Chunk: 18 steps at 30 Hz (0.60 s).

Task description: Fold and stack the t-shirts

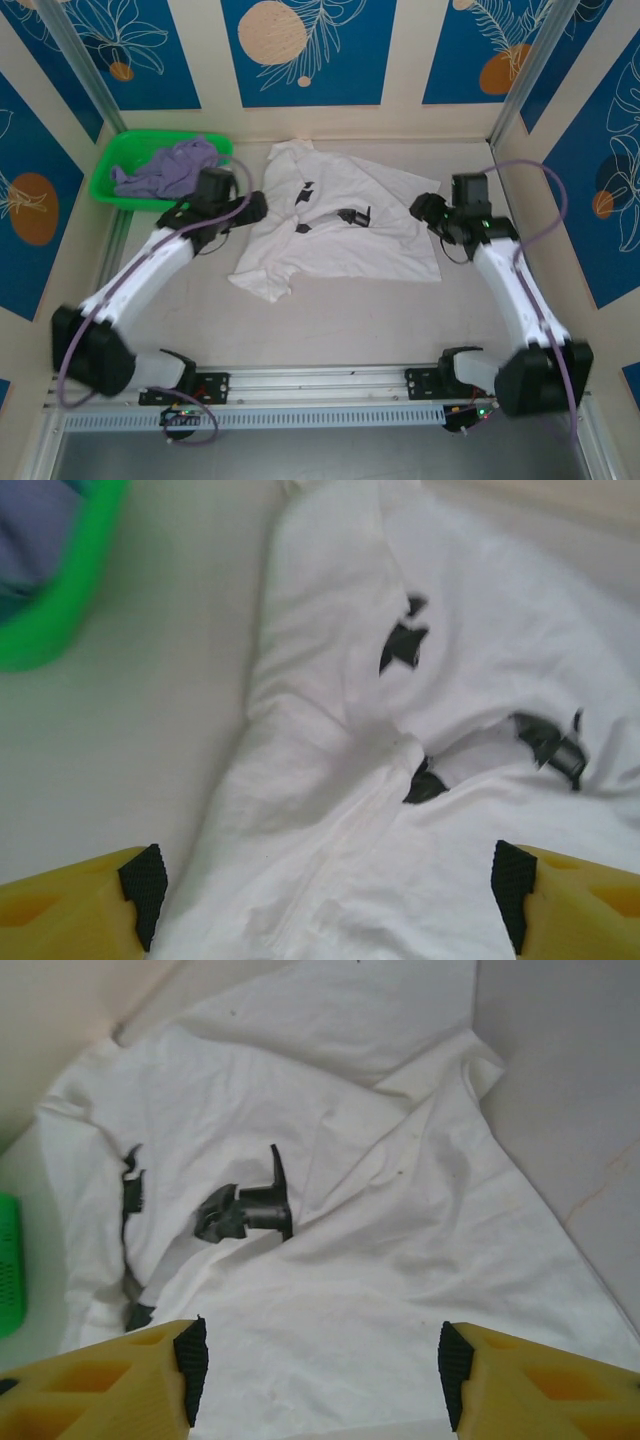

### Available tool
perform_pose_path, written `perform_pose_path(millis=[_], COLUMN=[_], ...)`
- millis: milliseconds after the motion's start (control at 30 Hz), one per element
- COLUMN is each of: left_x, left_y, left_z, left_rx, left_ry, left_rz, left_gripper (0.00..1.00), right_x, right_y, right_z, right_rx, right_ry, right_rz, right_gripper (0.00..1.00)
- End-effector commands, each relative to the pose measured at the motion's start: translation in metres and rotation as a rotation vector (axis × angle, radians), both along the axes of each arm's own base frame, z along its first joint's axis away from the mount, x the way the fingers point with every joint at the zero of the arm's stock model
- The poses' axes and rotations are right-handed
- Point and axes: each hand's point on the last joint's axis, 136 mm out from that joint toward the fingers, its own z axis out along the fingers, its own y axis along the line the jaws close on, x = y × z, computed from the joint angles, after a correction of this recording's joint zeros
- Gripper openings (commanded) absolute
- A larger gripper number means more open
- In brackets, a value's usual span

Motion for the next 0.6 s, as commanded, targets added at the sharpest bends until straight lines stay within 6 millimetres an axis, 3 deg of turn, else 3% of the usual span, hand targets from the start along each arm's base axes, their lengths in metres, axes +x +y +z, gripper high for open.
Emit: perform_pose_path(millis=[0, 100, 167, 300, 400, 467, 567], left_x=[0.004, 0.024, 0.033, 0.031, 0.022, 0.013, -0.007], left_y=[-0.047, -0.089, -0.118, -0.166, -0.182, -0.188, -0.199], left_z=[-0.032, -0.056, -0.071, -0.11, -0.132, -0.144, -0.154], left_rx=[0.065, 0.047, 0.009, -0.006, 0.013, 0.014, 0.006], left_ry=[0.108, 0.148, 0.181, 0.251, 0.273, 0.301, 0.316], left_rz=[-0.154, -0.2, -0.239, -0.302, -0.318, -0.314, -0.336], left_gripper=[0.87, 0.82, 0.73, 0.52, 0.41, 0.31, 0.3], right_x=[0.033, 0.076, 0.106, 0.156, 0.18, 0.189, 0.198], right_y=[-0.008, -0.017, -0.021, -0.044, -0.054, -0.062, -0.066], right_z=[-0.026, -0.05, -0.065, -0.095, -0.118, -0.135, -0.157], right_rx=[-0.084, -0.076, -0.044, -0.056, -0.038, -0.048, -0.048], right_ry=[0.104, 0.166, 0.201, 0.274, 0.308, 0.342, 0.381], right_rz=[-0.011, -0.039, -0.044, -0.081, -0.074, -0.082, -0.079], right_gripper=[0.64, 0.63, 0.58, 0.47, 0.32, 0.31, 0.3])
